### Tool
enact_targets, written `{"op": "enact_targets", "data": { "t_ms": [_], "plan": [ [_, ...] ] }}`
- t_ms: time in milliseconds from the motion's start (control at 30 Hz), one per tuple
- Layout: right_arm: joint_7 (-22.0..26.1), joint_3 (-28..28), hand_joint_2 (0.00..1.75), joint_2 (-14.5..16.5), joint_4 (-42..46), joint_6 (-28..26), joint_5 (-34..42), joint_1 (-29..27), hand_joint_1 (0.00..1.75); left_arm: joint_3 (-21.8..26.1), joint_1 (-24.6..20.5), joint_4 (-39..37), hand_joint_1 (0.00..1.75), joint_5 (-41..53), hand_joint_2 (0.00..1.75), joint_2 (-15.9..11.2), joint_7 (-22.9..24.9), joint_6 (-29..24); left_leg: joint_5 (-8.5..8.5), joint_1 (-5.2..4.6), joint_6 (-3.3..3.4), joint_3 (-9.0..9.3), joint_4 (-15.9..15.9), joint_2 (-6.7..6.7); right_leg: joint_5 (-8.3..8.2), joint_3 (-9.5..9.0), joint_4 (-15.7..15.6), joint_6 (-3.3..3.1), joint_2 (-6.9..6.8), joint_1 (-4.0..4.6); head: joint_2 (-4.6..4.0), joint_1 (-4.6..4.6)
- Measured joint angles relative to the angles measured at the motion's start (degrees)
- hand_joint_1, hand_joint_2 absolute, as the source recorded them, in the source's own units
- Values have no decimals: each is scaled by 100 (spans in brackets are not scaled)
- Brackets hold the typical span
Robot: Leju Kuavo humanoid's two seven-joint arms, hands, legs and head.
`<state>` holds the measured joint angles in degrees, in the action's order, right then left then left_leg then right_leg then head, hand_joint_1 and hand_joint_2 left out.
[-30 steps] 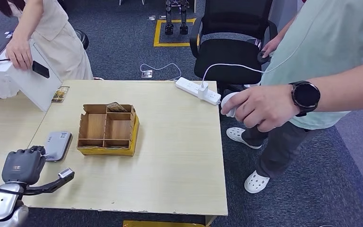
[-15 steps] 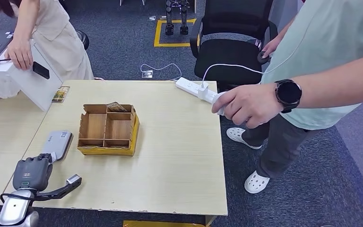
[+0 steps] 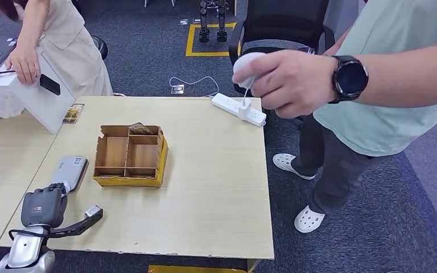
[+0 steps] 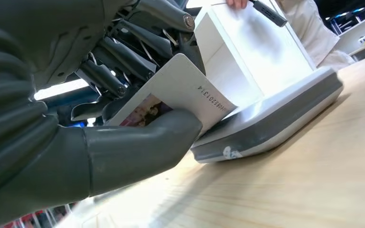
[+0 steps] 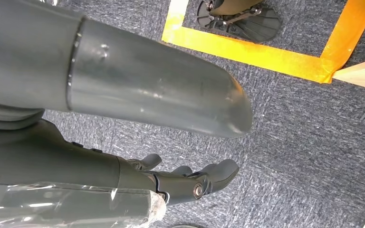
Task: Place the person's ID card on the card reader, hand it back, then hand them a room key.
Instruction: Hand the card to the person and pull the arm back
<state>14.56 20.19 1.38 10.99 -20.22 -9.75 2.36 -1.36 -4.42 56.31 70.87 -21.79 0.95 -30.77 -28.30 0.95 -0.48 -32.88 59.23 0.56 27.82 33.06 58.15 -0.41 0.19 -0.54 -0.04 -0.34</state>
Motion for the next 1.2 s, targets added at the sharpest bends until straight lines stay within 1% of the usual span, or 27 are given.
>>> {"op": "enact_targets", "data": {
  "t_ms": [167,233,333,500,667,767,867,1000,1133,1200],
  "plan": [
    [-1,-10,0,0,-4,-5,-79,-18,0,144,-136,265,175,-1302,175,3,-639,-63,4,1,0,-1,1,-8,0,2,0,0,-5,1,0,1],
    [-2,-10,0,0,-4,-10,-121,-25,0,249,-323,411,175,-1667,175,-7,-790,-75,7,2,-1,-3,1,-13,-2,1,0,-1,-9,2,0,0],
    [-27,-10,0,0,-4,-10,-183,-32,0,374,-776,533,175,-1898,175,-63,-858,-58,13,3,-4,-4,1,-15,-5,1,2,-4,-13,2,0,0],
    [-81,-8,0,6,-3,15,-241,-32,0,410,-1633,543,175,-1837,175,-190,-847,-38,17,3,-6,-4,2,-16,-7,0,4,-5,-13,3,0,0],
    [-116,10,0,25,4,73,-319,-3,0,378,-2330,401,175,-1569,175,-202,-656,-40,17,3,-6,-4,2,-15,-7,2,4,-5,-10,2,0,0],
    [-115,27,0,42,8,90,-340,22,0,301,-2634,193,175,-1293,175,-196,-453,-138,17,3,-7,-4,2,-14,-7,4,4,-5,-9,2,0,1],
    [-94,42,0,52,22,84,-379,49,0,226,-2888,-84,175,-971,175,-193,-250,-369,17,3,-7,-5,2,-13,-7,6,4,-5,-7,2,0,0],
    [-73,44,0,56,45,75,-388,75,0,163,-3124,-398,175,-860,175,-174,-171,-541,17,3,-7,-6,2,-12,-7,8,4,-5,-4,3,0,1],
    [-45,44,0,58,54,75,-393,111,0,130,-3338,-663,0,-896,175,-100,-194,-660,17,3,-7,-8,2,-10,-7,10,4,-5,-2,2,0,2],
    [-26,44,0,62,55,75,-399,119,0,129,-3384,-732,0,-973,175,-73,-274,-697,17,3,-7,-8,2,-8,-7,10,4,-5,0,2,0,1]
  ]
}}
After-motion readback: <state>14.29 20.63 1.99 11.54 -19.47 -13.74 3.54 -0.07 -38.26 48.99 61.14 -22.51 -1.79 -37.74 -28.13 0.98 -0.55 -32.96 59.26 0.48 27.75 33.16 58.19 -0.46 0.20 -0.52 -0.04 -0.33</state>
